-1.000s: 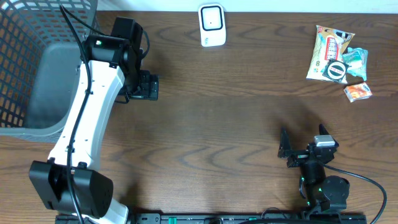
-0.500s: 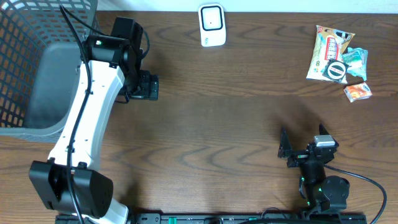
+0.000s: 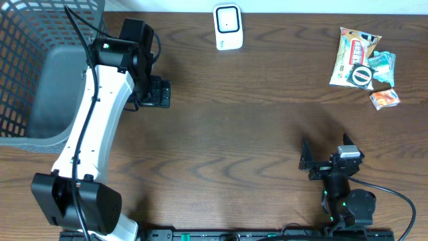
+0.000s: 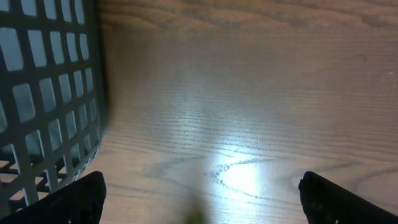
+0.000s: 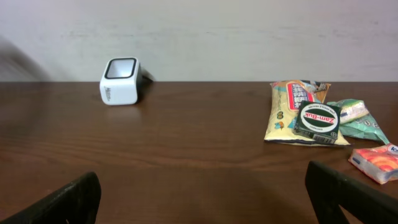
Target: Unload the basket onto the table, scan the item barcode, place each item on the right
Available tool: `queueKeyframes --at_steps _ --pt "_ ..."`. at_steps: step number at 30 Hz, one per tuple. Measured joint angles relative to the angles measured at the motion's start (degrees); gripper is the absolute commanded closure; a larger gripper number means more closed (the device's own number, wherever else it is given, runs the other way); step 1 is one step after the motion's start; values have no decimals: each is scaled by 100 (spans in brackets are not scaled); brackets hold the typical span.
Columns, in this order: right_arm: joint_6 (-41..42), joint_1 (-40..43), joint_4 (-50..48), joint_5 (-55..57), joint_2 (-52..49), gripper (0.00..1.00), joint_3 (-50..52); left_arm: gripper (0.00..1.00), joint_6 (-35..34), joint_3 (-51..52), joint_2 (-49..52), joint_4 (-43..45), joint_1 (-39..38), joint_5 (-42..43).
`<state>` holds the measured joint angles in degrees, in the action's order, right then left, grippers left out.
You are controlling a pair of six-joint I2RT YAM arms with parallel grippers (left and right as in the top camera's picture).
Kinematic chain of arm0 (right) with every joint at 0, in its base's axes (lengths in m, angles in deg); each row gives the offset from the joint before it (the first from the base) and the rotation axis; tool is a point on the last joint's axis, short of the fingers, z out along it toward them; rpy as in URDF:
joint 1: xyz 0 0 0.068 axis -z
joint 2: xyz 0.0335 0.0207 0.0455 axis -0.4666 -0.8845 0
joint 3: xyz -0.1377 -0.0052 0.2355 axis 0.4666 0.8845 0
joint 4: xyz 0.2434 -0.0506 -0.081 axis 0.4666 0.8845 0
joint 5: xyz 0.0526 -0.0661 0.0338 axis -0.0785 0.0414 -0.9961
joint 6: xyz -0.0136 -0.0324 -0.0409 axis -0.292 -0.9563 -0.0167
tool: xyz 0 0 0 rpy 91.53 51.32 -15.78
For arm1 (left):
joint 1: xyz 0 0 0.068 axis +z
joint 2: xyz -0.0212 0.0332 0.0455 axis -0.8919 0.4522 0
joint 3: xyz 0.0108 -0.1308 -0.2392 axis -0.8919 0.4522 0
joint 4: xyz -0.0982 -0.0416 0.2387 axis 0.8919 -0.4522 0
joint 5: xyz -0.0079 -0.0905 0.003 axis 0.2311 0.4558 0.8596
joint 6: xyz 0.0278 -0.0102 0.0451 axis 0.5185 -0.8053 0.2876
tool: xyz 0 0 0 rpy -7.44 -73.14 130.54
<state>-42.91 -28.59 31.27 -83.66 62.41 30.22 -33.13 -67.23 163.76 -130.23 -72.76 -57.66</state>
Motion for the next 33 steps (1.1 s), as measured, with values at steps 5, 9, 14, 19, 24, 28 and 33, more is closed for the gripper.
queueKeyframes --at_steps 5,9,14,19,24,28,33 --pt "0 0 -2 0 0 1 0 2 0 0 -37 -59 0 2" --pt "0 0 -2 0 0 1 0 2 -120 107 -389 -31 2 162" --pt "0 0 -2 2 2 1 0 2 -520 763 -1340 415 0 328" --pt "0 0 -7 2 2 1 0 2 -645 2017 -2277 1126 0 398" --pt "-2 0 -7 4 2 1 0 3 -173 3296 -3147 1904 2 837" --pt "0 0 -7 2 2 1 0 3 177 4177 -4068 2494 66 1174" --pt "-2 0 -4 2 2 1 0 2 313 5119 -5337 2594 299 1307"
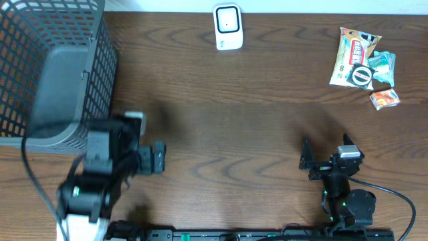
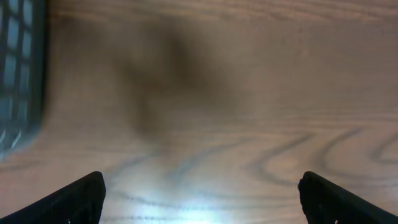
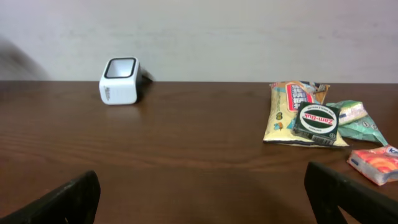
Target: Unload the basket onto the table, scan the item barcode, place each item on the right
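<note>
The white barcode scanner (image 1: pixel 227 27) stands at the table's far edge, and shows in the right wrist view as the scanner (image 3: pixel 120 81). The items lie at the far right: a snack bag (image 1: pixel 353 45), a round Zam-Buk tin (image 1: pixel 363 75), a green packet (image 1: pixel 386 63) and an orange packet (image 1: pixel 384 99). My left gripper (image 1: pixel 156 159) is low at the front left, open over bare wood, nothing between its fingers (image 2: pixel 68 200). My right gripper (image 1: pixel 306 162) rests open at the front right, far from the items, facing them.
A dark mesh basket (image 1: pixel 47 67) fills the back left corner; its wall (image 2: pixel 18 74) edges the left wrist view. The wooden table (image 1: pixel 234 127) stretches between the arms. A pale wall backs the table in the right wrist view.
My left arm was stretched to the back left beside the basket; now it is drawn back to the front left, gripper still open and holding nothing. The right arm and the items have not moved.
</note>
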Available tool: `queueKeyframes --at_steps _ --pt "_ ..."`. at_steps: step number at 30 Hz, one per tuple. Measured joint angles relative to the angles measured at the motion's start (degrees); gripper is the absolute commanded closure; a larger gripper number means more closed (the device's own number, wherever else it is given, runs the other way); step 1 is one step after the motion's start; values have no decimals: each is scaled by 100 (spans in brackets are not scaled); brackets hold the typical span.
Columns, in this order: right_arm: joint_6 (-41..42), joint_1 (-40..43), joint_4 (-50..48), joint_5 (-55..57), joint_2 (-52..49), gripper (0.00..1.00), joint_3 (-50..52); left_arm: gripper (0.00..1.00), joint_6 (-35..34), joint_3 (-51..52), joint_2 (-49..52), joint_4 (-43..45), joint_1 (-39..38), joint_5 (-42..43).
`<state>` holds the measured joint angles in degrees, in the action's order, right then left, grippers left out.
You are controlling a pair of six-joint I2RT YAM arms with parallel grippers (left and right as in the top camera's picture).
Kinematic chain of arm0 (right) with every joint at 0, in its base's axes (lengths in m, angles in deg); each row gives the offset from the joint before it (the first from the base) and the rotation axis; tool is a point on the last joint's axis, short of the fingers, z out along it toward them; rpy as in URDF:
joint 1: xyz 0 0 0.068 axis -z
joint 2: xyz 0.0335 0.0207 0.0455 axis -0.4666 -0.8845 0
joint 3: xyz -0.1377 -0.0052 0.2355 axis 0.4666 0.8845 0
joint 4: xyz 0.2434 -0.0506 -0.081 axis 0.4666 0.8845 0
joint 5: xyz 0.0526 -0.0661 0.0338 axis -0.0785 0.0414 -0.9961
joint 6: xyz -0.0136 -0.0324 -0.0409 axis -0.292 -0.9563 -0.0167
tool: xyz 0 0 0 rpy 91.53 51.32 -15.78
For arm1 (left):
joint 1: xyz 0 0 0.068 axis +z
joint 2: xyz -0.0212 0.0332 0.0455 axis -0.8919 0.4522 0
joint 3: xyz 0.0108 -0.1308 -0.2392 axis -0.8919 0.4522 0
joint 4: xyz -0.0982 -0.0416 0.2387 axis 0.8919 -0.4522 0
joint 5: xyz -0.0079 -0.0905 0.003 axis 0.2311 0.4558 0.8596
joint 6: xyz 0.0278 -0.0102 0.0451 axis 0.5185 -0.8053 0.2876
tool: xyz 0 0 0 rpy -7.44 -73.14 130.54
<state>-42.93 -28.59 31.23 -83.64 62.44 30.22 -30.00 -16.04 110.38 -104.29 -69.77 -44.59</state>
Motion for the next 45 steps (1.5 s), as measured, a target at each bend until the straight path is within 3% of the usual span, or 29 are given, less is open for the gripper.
queueKeyframes --at_steps 5,13,28,45 --pt "0 0 0 2 0 1 0 2 35 568 -1375 -317 236 76" --pt "0 0 0 0 0 1 0 2 330 612 -3279 -369 505 101" --pt "0 0 0 2 0 1 0 2 595 1191 -3856 -299 507 361" --pt "0 0 0 2 0 1 0 2 614 2997 -4481 2601 507 824"
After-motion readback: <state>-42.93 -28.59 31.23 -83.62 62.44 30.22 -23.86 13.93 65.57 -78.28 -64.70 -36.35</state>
